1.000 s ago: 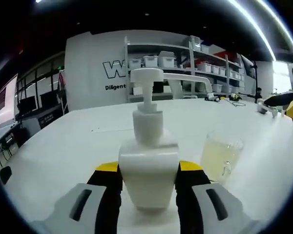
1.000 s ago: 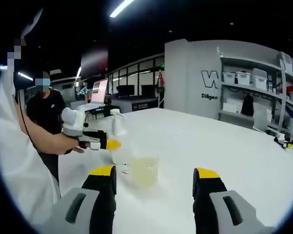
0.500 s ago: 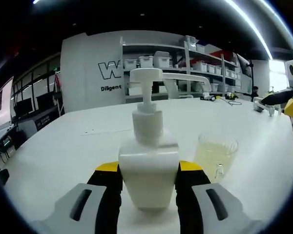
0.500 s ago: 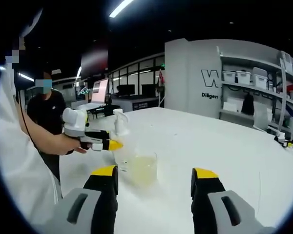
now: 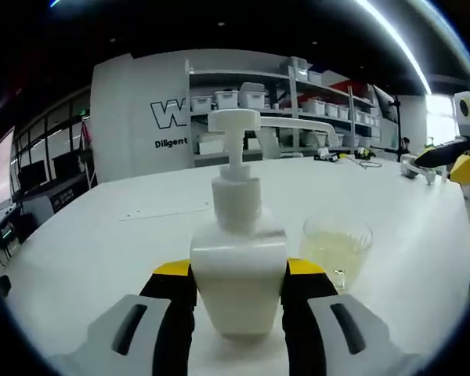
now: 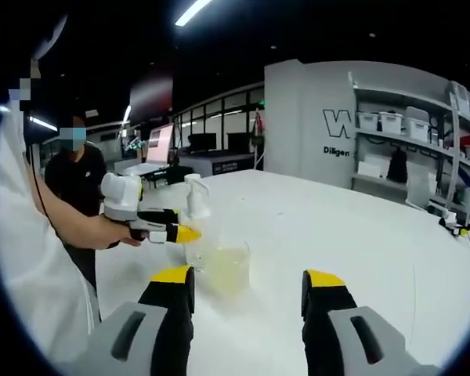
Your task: Hold the bottle steady, press the pump all the way down and release, and repeat the specified number of times to dispense into the cup
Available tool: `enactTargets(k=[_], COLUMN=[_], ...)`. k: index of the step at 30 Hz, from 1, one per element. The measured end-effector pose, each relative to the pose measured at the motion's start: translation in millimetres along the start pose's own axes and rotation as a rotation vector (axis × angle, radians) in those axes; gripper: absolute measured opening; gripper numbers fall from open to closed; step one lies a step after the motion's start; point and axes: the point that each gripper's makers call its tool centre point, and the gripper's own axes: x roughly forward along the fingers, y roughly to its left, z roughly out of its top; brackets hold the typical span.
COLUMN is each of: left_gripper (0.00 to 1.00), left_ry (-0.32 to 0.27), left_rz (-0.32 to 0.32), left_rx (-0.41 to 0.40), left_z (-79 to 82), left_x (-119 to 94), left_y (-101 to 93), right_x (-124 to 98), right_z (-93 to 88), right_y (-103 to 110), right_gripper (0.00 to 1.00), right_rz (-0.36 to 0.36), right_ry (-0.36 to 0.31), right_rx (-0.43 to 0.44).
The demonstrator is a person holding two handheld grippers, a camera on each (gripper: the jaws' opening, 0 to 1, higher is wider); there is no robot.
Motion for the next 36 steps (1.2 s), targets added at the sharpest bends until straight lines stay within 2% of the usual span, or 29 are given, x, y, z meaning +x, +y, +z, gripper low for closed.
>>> enactTargets(k=[1,3,4,6,8,14,16,18,30,36], left_gripper=[0.40,0.40,0.40,0.40,0.40,0.40,0.40,0.40,0.40,0.40], left_ry=[-0.001,-0.001,-0.001,-0.002,-0.001,-0.002,-0.003,-0.003,-0.003,-0.003], left_rz=[-0.002,-0.006,-0.007,-0.016,-0.023,-0.038,-0.043,-0.047,-0.064,-0.065], left_rx=[0.001,0.001,0.001,0.005,0.006,0.013,0.014,0.017,0.022,0.025], left_z=[0.1,0.4,0.5,0.8,1.1,1.6,1.6,1.8,2.8,3.1], left_x=[0,1,2,2,4,6,6,6,8,8], left_y=[-0.7,-2.6,-3.8,-6.9,-10.0,-16.9,-18.7,-20.3,-27.0,-27.1], right_x=[0,-1,-1,0,0,-1,-1,-1,12,22], right_z=[-0.5,-0.7,0.0,0.1,0.2,-0.5,-1.2,-2.1,10.8,18.1], right_y=[-2,0,-1,0,-1,0,-2,-1,0,2], right_gripper=[0.56,0.53,0.53,0.53,0.53,0.48,0.50,0.48,0.45,0.38], right_rz=[-0.010,0.003,-0.008,0.002,-0.002,0.005,-0.002,0.011,0.042,0.078], right_ry=[0.000,0.003,0.000,0.002,0.006,0.008,0.010,0.017,0.022,0.024], right_rx=[0.001,0.013,-0.019,0.012,-0.012,-0.011,-0.008,0.012,-0.035,-0.058])
